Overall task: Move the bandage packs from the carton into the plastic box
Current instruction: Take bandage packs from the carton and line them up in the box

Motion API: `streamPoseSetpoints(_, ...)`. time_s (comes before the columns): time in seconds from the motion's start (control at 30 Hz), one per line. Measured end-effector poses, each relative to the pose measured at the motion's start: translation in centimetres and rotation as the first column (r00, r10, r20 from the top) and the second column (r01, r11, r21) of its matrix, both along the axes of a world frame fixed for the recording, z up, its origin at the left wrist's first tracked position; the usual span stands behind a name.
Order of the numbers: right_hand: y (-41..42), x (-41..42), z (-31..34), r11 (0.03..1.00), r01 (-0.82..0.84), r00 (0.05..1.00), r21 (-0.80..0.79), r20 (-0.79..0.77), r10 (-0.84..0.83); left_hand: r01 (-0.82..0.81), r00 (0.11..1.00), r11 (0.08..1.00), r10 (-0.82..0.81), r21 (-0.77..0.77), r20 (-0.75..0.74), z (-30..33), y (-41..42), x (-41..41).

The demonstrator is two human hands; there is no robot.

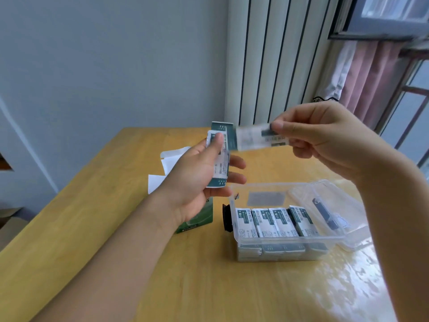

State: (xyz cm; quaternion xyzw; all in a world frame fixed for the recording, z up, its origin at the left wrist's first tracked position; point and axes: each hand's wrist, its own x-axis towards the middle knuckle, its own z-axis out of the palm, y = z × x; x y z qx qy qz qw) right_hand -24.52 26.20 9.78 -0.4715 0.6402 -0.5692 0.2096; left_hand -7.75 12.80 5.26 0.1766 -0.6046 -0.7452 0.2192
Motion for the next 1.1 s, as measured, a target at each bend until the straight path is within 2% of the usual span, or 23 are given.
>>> streamPoseSetpoints(0.07, -0.1, 0.4, 0.0, 0.999, -0.049, 0.989, 0.0, 0.141, 0.049, -0.088, 0.995, 0.995, 0.091, 0.046, -0.047, -0.3, 0.1, -0.4)
streamPoseSetpoints(0.17, -1.3, 2.1, -0.7, 0.989, -0.117, 0.943, 0.087, 0.323, 0.083, -0.145, 0.982, 0.983, 0.156, 0.111, -0.102, -0.4, 0.1, -0.7)
streamPoseSetpoints(0.23, -2.4, 3.6, -1.5, 0.984, -0.108, 0.941, 0.144, 0.335, 0.054, -0.114, 0.987, 0.989, 0.124, 0.094, -0.1, -0.2, 0.1, -0.7)
streamPoseSetpoints(0.3, -3.4, 4.8, -2.3, 0.979, -0.042, 0.983, 0.199, 0.182, 0.005, -0.089, 0.992, 0.995, 0.093, 0.043, -0.08, -0.2, 0.3, -0.8)
streamPoseSetpoints(0.37, -3.6, 5.3, -2.5, 0.955, 0.066, 0.996, 0.289, -0.079, -0.045, -0.102, 0.994, 0.995, 0.101, -0.015, -0.049, -0.4, 0.3, -0.8)
streamPoseSetpoints(0.43, -3.1, 5.1, -1.9, 0.928, 0.18, 0.945, 0.327, -0.32, -0.071, -0.096, 0.995, 0.995, 0.095, -0.033, -0.016, -0.6, 0.4, -0.7)
streamPoseSetpoints(0.47, -2.7, 4.9, -1.5, 0.937, 0.215, 0.915, 0.275, -0.393, -0.095, -0.077, 0.997, 0.996, 0.077, -0.039, -0.004, -0.6, 0.4, -0.7)
streamPoseSetpoints(0.57, -2.1, 4.3, -1.0, 0.981, 0.181, 0.867, 0.066, -0.481, -0.127, 0.01, 1.0, 0.992, -0.006, -0.126, 0.028, -0.6, 0.8, -0.6)
streamPoseSetpoints(0.7, -2.7, 5.0, -1.9, 0.987, 0.096, 0.74, 0.126, -0.673, 0.014, 0.075, 0.996, 0.963, -0.06, -0.258, 0.067, -0.8, 1.4, -0.7)
streamPoseSetpoints(0.87, -2.8, 4.9, -1.6, 0.99, 0.127, 0.666, 0.053, -0.744, -0.046, 0.067, 0.996, 0.947, -0.043, -0.313, 0.082, -0.9, 1.5, -0.7)
streamPoseSetpoints(0.93, -2.4, 4.5, -1.4, 0.991, 0.128, 0.67, 0.038, -0.74, -0.058, 0.056, 0.995, 0.932, -0.022, -0.359, 0.098, -1.0, 1.4, -0.8)
streamPoseSetpoints(1.1, -1.9, 2.8, -1.5, 0.998, 0.033, 0.861, 0.056, -0.508, 0.0, 0.061, 0.992, 0.905, -0.01, -0.42, 0.122, -1.4, 1.6, -1.0)
